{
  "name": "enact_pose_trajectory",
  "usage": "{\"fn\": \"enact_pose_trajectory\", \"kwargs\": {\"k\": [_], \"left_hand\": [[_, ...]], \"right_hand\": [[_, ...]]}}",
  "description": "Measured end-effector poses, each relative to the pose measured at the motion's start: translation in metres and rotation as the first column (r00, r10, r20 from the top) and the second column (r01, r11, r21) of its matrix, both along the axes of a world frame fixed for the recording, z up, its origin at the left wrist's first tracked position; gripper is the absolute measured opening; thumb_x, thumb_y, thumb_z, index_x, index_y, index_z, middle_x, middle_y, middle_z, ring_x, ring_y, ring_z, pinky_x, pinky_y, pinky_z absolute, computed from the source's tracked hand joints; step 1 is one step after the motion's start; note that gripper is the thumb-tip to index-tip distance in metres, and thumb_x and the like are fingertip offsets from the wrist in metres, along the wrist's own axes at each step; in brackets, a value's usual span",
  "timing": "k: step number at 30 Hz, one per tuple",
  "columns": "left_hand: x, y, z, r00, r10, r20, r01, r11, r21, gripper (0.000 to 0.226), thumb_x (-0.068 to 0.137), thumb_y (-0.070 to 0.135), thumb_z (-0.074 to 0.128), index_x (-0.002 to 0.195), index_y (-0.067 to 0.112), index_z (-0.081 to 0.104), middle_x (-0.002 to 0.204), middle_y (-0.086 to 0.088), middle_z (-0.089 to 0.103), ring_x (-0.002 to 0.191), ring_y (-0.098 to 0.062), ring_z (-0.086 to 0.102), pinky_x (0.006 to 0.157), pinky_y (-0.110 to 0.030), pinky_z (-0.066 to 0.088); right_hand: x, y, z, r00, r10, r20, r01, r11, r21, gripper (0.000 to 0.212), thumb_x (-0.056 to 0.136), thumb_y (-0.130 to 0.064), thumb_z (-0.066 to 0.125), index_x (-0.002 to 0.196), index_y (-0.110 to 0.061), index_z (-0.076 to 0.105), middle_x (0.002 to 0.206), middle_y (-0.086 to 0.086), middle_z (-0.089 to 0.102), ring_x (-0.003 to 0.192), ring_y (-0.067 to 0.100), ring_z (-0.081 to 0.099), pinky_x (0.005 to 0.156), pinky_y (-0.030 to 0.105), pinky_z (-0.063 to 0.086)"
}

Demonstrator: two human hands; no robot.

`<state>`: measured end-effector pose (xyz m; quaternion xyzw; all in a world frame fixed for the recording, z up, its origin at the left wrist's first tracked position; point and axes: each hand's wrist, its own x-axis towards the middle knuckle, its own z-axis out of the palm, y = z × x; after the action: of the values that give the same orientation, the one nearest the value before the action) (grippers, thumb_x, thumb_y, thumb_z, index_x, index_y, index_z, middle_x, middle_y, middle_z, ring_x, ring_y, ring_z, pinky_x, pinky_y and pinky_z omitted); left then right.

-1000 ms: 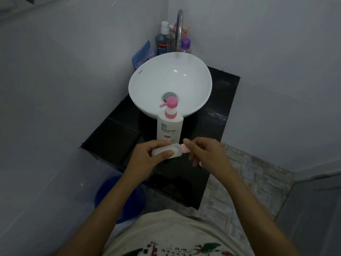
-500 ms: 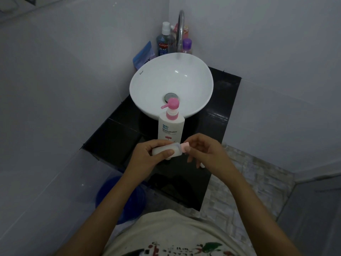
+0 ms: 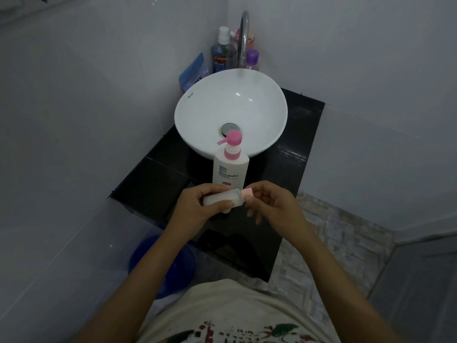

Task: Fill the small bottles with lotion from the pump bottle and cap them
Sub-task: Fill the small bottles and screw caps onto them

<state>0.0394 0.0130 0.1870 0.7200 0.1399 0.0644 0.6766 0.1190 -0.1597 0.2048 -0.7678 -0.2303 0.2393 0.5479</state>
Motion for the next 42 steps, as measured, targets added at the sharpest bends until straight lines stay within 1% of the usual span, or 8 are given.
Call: {"fn": "enact_pose_trajectory", "kwargs": {"k": [9,12,15,19,23,30,37,42], "left_hand": [[0.006,-0.003,-0.012,1.0,0.02,0.001,-0.02,1.0,0.011,0.028,0.073,0.005,0.077,0.099,0.013,0.07,0.104,0.002,0.068,0.095,-0.004,0.064,0.071,-0.012,0.051],[0.008,0.0,-0.016,1.0,0.002,0.029,-0.005,0.996,0.091,0.033,0.071,0.009,0.079,0.103,0.013,0.069,0.108,0.003,0.065,0.1,-0.005,0.061,0.078,-0.013,0.05],[0.008,0.006,-0.022,0.999,-0.015,0.028,0.009,0.977,0.211,0.038,0.07,0.014,0.08,0.104,0.025,0.067,0.111,0.008,0.061,0.1,0.002,0.056,0.079,-0.004,0.042],[0.011,0.022,-0.039,0.997,0.036,-0.073,-0.006,0.928,0.372,0.037,0.072,0.026,0.08,0.106,0.032,0.066,0.105,0.014,0.063,0.103,-0.007,0.053,0.08,-0.004,0.038],[0.021,0.026,-0.059,0.987,0.023,-0.159,0.078,0.796,0.601,0.047,0.069,0.037,0.08,0.112,0.026,0.066,0.11,0.008,0.064,0.107,-0.013,0.048,0.094,-0.033,0.038],[0.048,0.016,-0.078,0.973,-0.039,-0.228,0.213,0.542,0.813,0.055,0.071,0.043,0.074,0.121,0.026,0.059,0.122,0.007,0.06,0.11,-0.018,0.044,0.089,-0.03,0.027],[0.06,0.012,-0.088,0.947,-0.071,-0.313,0.311,0.444,0.84,0.058,0.069,0.044,0.073,0.122,0.026,0.057,0.128,0.006,0.059,0.111,-0.02,0.044,0.09,-0.034,0.027],[0.062,0.013,-0.092,0.947,-0.058,-0.316,0.307,0.459,0.834,0.048,0.071,0.04,0.072,0.115,0.026,0.062,0.118,0.007,0.064,0.106,-0.019,0.046,0.086,-0.032,0.028]], "right_hand": [[0.0,0.003,-0.007,0.992,-0.109,-0.062,0.113,0.992,0.057,0.012,0.09,-0.013,0.058,0.101,-0.014,0.062,0.08,0.004,0.068,0.06,0.009,0.064,0.047,0.019,0.049],[-0.002,0.003,-0.009,0.991,-0.117,0.07,0.116,0.993,0.018,0.015,0.09,-0.015,0.059,0.103,-0.021,0.062,0.087,-0.003,0.068,0.069,0.005,0.064,0.055,0.014,0.049],[0.002,-0.001,-0.012,0.937,-0.111,0.33,0.144,0.987,-0.078,0.019,0.09,-0.019,0.059,0.109,-0.018,0.063,0.091,-0.007,0.062,0.079,0.005,0.06,0.067,0.013,0.049],[0.014,-0.01,-0.024,0.841,0.007,0.541,0.152,0.957,-0.248,0.028,0.092,-0.016,0.056,0.118,-0.008,0.06,0.096,0.002,0.059,0.082,0.011,0.057,0.073,0.018,0.048],[0.025,-0.003,-0.044,0.835,0.174,0.522,0.119,0.87,-0.479,0.038,0.095,-0.019,0.051,0.132,-0.01,0.051,0.113,0.007,0.058,0.096,0.022,0.059,0.081,0.03,0.048],[0.042,0.019,-0.083,0.775,0.41,0.482,0.034,0.734,-0.679,0.042,0.095,-0.019,0.047,0.136,-0.011,0.045,0.113,0.009,0.056,0.098,0.023,0.057,0.079,0.033,0.049],[0.047,0.026,-0.095,0.771,0.416,0.482,0.038,0.726,-0.687,0.044,0.096,-0.02,0.046,0.138,-0.012,0.043,0.117,0.01,0.057,0.1,0.025,0.058,0.08,0.032,0.047],[0.048,0.022,-0.1,0.832,0.366,0.417,0.029,0.722,-0.691,0.055,0.09,-0.013,0.053,0.143,-0.019,0.036,0.12,0.009,0.056,0.101,0.025,0.058,0.076,0.026,0.041]]}}
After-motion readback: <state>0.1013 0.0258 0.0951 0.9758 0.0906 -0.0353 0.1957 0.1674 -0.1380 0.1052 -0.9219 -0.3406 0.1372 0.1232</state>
